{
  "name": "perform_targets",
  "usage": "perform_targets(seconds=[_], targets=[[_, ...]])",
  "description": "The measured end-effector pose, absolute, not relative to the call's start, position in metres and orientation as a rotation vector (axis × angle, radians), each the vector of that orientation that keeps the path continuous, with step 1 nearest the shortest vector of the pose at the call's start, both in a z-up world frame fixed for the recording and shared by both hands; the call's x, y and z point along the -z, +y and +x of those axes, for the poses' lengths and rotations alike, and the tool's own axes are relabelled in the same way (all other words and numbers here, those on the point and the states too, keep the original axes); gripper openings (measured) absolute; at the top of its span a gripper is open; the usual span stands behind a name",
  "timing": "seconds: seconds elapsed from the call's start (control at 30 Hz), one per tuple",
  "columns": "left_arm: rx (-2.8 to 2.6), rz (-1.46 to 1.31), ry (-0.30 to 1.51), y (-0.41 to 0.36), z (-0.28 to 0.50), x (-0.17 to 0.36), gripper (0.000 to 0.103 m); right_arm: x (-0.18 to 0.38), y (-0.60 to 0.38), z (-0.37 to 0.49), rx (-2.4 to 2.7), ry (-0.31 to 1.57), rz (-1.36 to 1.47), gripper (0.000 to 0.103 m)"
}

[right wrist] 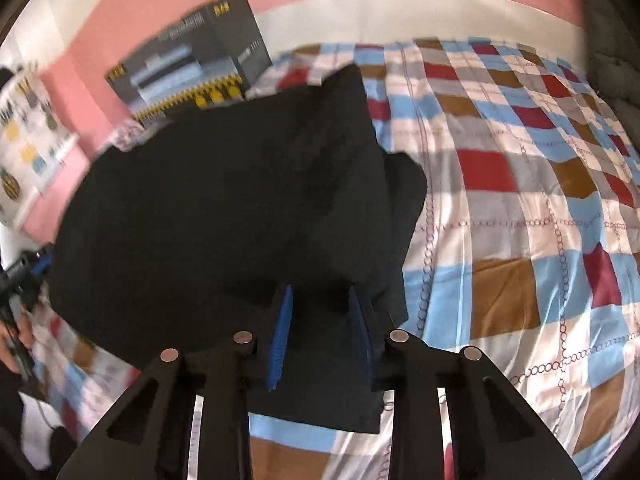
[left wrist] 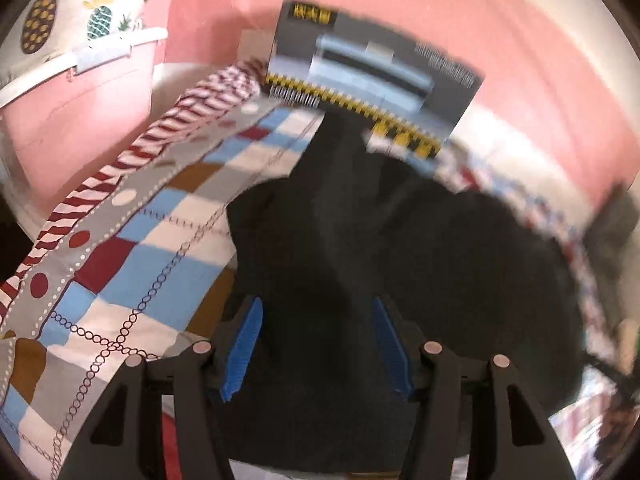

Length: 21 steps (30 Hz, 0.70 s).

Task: Fold large clothes

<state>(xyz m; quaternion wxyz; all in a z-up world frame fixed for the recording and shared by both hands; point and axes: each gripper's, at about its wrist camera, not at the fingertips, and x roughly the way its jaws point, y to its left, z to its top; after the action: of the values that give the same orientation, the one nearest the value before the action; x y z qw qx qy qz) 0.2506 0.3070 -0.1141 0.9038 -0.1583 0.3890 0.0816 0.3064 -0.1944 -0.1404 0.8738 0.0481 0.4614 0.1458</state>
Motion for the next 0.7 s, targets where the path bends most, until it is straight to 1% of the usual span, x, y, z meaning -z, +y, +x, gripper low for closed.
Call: perform_targets(seconds=[0.17, 0.3, 0.47, 0.53, 0.63, 0.67, 0.7], targets=[[-0.236, -0.368, 0.831, 0.326, 0.263, 0.129, 0.059, 0.139, -0.205, 0.315, -0.271, 0.977, 0.135, 0.03], [-0.219, -0.344, 0.811, 0.322, 0.261, 0.115, 0.059, 0.121, -0.203, 0.32, -0.274, 0.94, 0.132, 0.03], [-0.192, -0.24, 0.775, 0.308, 0.297, 0.092, 0.059, 0.102, -0.187, 0.37, -0.275, 0.895, 0.144, 0.03], [-0.195, -0.207, 0.785, 0.307, 0.322, 0.092, 0.059, 0.105, -0.181, 0.398, -0.271, 0.912, 0.155, 0.03], [-0.234, -0.157, 0.83, 0.311, 0.352, 0.11, 0.059, 0.127, -0.182, 0.428, -0.24, 0.982, 0.169, 0.03], [-0.249, -0.15, 0.861, 0.314, 0.36, 0.121, 0.062, 0.135, -0.185, 0.434, -0.227, 0.998, 0.176, 0.028], [-0.244, -0.172, 0.877, 0.319, 0.364, 0.13, 0.063, 0.141, -0.188, 0.436, -0.217, 1.006, 0.19, 0.028]])
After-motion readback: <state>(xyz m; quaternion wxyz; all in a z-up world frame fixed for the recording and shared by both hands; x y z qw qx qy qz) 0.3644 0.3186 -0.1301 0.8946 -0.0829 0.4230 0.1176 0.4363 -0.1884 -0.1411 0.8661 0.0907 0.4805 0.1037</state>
